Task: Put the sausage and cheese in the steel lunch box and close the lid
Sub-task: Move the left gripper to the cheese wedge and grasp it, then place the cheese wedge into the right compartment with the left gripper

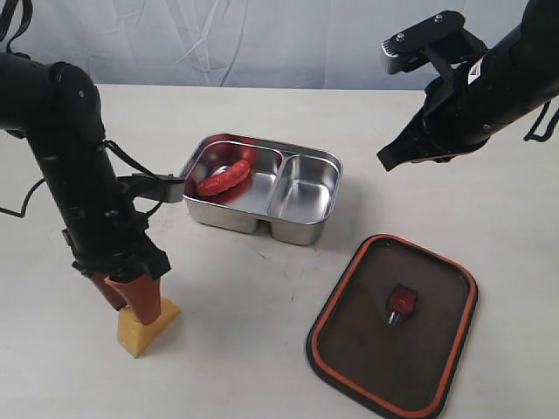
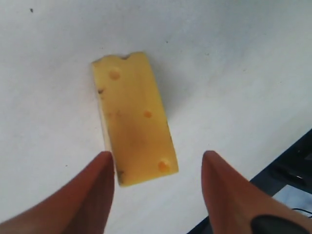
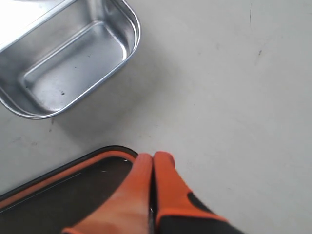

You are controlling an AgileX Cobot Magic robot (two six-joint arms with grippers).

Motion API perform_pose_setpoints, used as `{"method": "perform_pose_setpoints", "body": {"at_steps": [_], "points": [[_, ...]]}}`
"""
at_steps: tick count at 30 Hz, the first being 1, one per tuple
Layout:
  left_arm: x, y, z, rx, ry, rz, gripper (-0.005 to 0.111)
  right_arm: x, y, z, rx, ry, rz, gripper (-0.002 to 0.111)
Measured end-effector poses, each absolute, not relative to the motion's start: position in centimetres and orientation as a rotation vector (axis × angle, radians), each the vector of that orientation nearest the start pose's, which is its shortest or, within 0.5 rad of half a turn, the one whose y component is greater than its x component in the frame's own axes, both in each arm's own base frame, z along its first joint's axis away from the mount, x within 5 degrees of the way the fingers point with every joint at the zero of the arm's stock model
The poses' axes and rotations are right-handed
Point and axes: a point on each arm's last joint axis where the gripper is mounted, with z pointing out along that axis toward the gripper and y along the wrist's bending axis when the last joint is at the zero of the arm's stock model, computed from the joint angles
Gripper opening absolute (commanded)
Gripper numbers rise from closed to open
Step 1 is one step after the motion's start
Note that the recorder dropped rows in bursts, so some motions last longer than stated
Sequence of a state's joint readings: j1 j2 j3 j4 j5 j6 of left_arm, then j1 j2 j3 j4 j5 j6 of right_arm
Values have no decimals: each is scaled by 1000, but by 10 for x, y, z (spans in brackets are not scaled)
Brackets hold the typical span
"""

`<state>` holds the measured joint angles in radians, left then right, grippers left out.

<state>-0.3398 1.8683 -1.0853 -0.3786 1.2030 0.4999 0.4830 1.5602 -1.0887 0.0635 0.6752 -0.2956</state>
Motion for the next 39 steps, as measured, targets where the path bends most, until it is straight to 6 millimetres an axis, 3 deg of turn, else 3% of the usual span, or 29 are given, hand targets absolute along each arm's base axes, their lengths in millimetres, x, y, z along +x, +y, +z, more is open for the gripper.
{"method": "perform_pose_setpoints", "body": {"at_steps": [17,19,25,34,39], "points": [[270,-124,128,925,3113,-488,51,283,152,253,-952,2455,133,-1],[271,-124,127,917,3102,-480,45,283,152,253,-952,2455,133,-1],[271,-125,127,906,3095,-483,0,283,152,253,-952,2455,133,-1],[269,-125,129,925,3104,-502,0,283,152,253,-952,2455,133,-1],[277,-130,153,905,3003,-538,0,283,152,253,-952,2455,133,-1]]}}
